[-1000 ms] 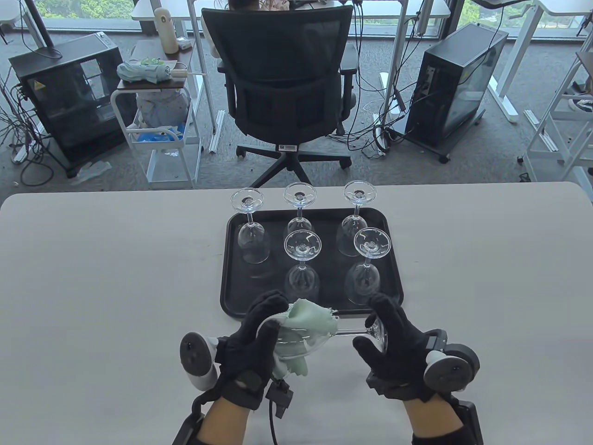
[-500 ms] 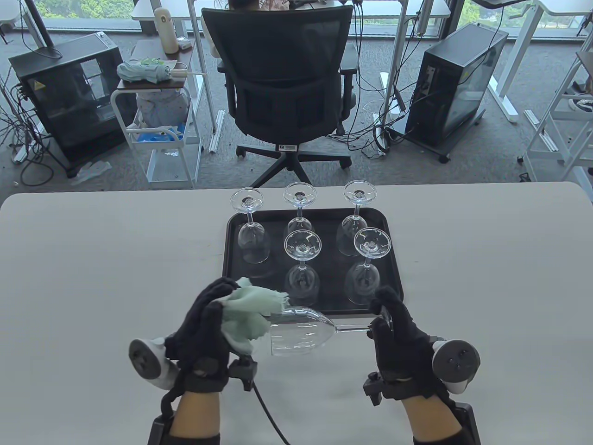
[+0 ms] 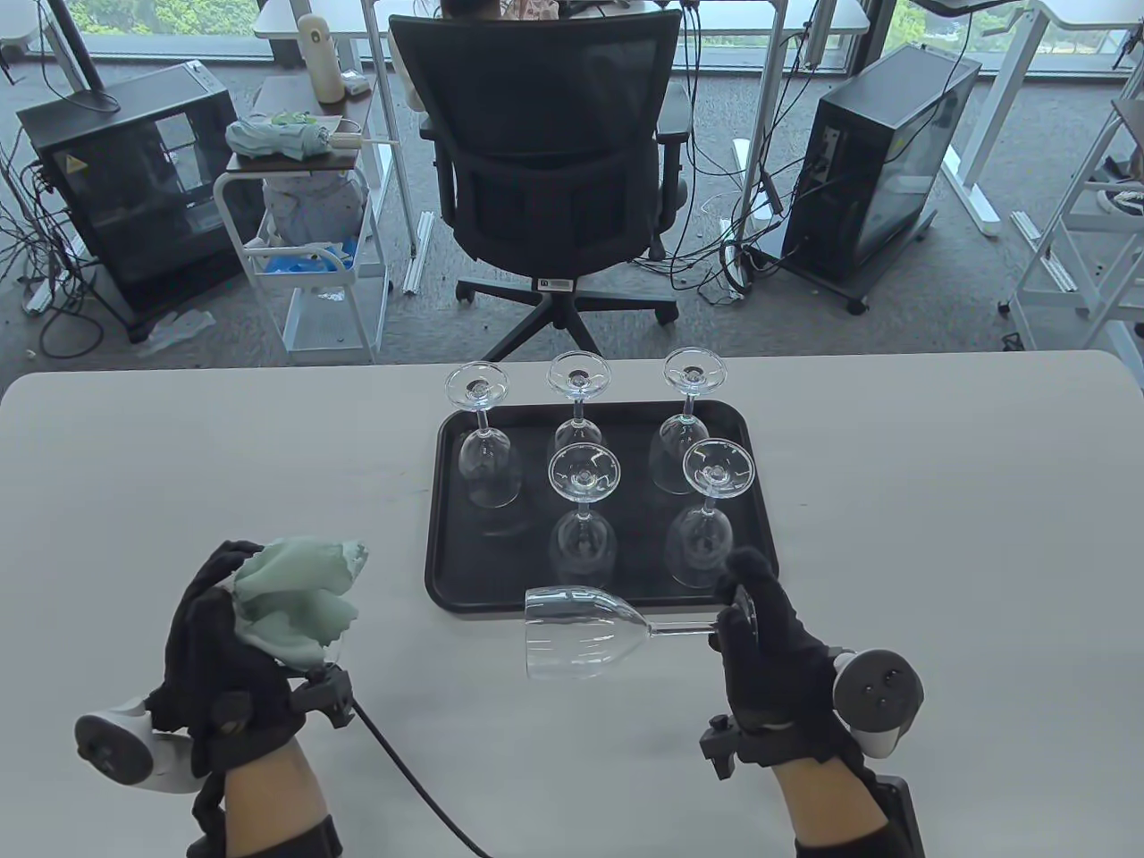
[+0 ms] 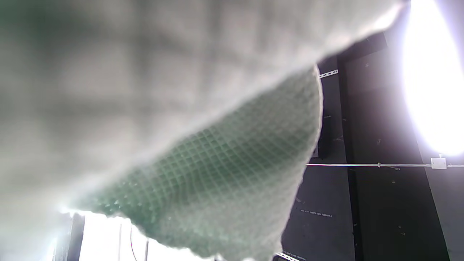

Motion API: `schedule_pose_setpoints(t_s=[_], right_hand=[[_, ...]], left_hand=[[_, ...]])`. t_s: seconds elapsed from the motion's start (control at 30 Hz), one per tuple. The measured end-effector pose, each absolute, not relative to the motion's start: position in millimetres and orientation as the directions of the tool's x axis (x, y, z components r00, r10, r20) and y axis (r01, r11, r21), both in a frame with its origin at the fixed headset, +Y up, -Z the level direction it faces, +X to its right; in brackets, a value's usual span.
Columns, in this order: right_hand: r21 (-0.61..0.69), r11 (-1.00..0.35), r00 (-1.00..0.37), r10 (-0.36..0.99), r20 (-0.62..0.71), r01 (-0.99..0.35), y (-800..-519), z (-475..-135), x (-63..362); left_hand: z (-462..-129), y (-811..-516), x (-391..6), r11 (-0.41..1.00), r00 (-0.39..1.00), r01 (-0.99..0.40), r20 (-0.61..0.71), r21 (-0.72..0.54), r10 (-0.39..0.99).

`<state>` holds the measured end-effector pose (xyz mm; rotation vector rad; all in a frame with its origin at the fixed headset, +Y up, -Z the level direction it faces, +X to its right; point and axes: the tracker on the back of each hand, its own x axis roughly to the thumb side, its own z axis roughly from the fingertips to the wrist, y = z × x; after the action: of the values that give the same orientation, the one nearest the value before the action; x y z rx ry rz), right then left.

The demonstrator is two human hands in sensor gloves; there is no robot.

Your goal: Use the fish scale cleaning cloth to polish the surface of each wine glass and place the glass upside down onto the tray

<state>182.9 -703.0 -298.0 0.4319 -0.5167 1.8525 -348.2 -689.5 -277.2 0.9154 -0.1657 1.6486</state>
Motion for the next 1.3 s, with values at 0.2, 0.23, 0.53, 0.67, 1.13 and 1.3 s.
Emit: schedule_pose_setpoints(t_s=[0.2,0.23,0.53,0.67,1.13,1.3], right_hand=[[-0.305,-0.414,-0.508,0.588,0.63,-0.858,-649,-279,148],[-0.322,-0.445,-0.539,0.553,0.635,-0.836,-641,-277,139],[-0.482,-0.846,-0.902,-0.005,0.433,-0.227,-591,-311,-33],[-0.436,-0.899,-0.938,-0.117,0.327,-0.04,-612,-339,-74],[-0.28,-0.959,-0.992,-0.068,0.106,0.036,-629,-388,-109],[-0.187,-0.982,-0.997,-0.05,0.063,0.037,-627,-386,-115]], left_hand=[[-279,-689,-345,-0.299,-0.014,-0.889,0.634,0.346,0.774],[-279,-689,-346,-0.303,-0.018,-0.889,0.635,0.344,0.772],[-281,-687,-344,-0.276,-0.011,-0.9,0.614,0.338,0.789],[-284,-690,-343,-0.285,-0.02,-0.896,0.609,0.342,0.793],[-285,-690,-341,-0.328,-0.069,-0.892,0.625,0.31,0.778],[-285,-690,-340,-0.339,-0.083,-0.891,0.627,0.301,0.775]])
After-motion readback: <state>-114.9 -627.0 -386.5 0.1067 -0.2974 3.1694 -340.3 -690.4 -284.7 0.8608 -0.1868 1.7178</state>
